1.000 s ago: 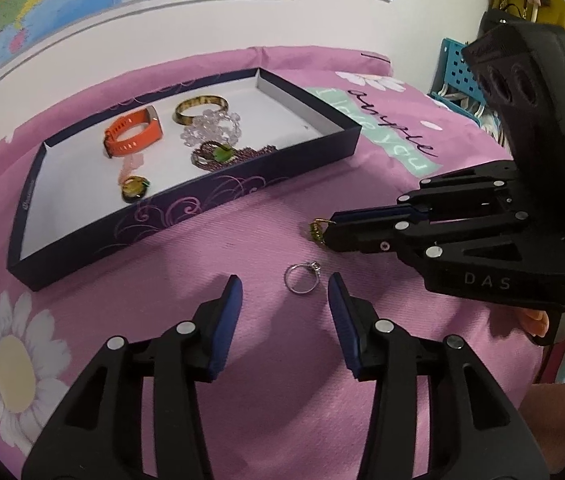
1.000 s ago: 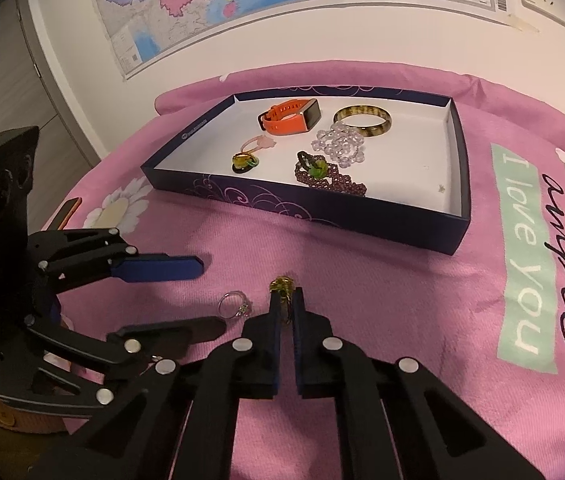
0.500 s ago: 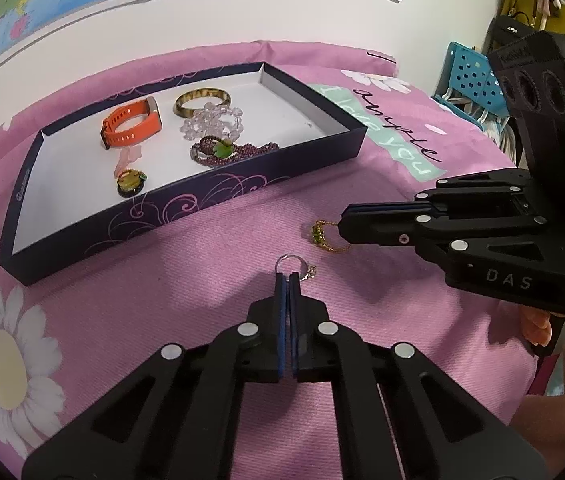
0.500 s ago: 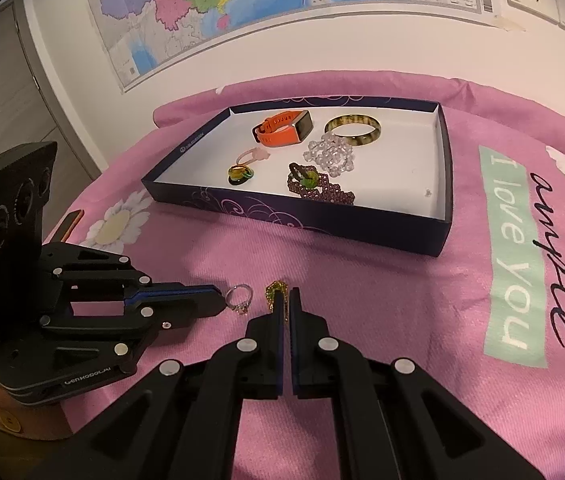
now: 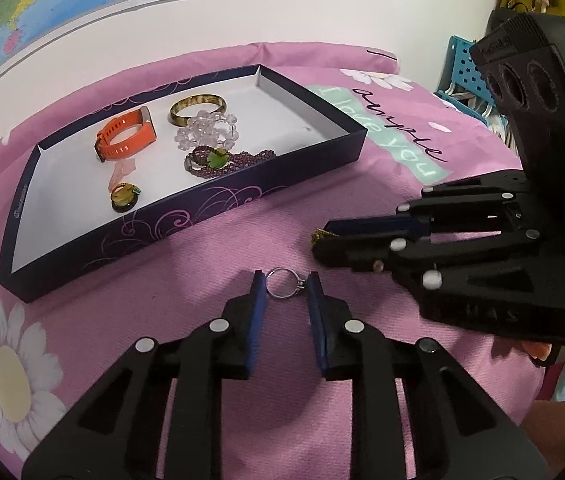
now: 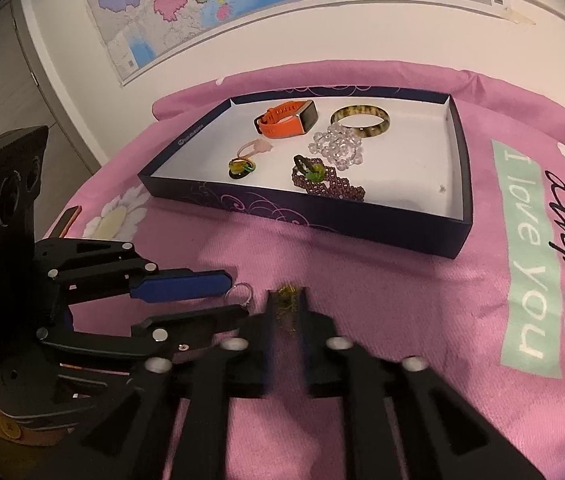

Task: Organize jewelry
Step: 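Grasp the silver ring with the left tool while the right tool holds the gold ring, then carry the silver and gold rings into the box with both tools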

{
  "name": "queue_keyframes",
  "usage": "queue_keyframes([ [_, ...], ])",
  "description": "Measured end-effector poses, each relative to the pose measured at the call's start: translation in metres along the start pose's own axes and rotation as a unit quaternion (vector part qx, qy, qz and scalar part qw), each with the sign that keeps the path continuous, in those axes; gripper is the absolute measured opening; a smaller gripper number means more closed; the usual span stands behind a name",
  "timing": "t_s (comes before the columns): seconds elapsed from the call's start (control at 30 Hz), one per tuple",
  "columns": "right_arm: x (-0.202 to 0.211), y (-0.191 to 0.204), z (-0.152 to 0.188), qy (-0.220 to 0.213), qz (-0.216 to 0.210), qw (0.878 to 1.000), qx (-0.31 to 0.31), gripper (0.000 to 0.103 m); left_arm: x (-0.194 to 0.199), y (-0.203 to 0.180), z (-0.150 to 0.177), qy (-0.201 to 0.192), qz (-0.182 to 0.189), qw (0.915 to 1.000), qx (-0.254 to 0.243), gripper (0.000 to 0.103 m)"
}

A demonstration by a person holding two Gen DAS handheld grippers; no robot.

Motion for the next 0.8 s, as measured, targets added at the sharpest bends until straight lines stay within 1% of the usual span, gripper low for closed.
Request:
queue_keyframes([
  [0.13,0.004,-0.001,-0.001,-0.008,0.002,1.0,0.001,0.001,0.002,0.001,0.001,-0.004,0.001,1.0,0.003,0.02],
  [0.17,0.005,-0.002,-0.002,-0.011,0.001,1.0,0.0,0.001,0.003,0.001,0.001,-0.005,0.001,1.0,0.004,0.011],
  [0.2,0.007,-0.002,-0.002,-0.014,0.0,1.0,-0.001,0.001,0.003,0.001,0.001,-0.006,0.004,1.0,0.006,0.007],
  [0.43,0.019,-0.001,-0.007,-0.031,-0.005,0.999,-0.006,0.001,0.011,0.011,0.002,-0.014,0.015,0.9994,0.028,0.006],
  [0.6,0.021,-0.002,-0.007,-0.035,-0.008,0.999,-0.012,0.001,0.016,0.018,0.006,-0.018,0.008,0.9992,0.034,0.006],
  [0.8,0.024,0.002,-0.01,-0.041,-0.013,0.999,-0.009,0.001,0.031,0.03,0.005,-0.033,-0.001,0.9984,0.045,0.006],
])
Point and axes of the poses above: each gripper's, at about its wrist camera, not at the fingertips, and x roughly against the way its jaws point, y to its left, z to its underside, the point moved 8 cm from there along -x, roughly the way its jaws point, and after that the axes turned 1 degree about y, right-handed, at the moved point
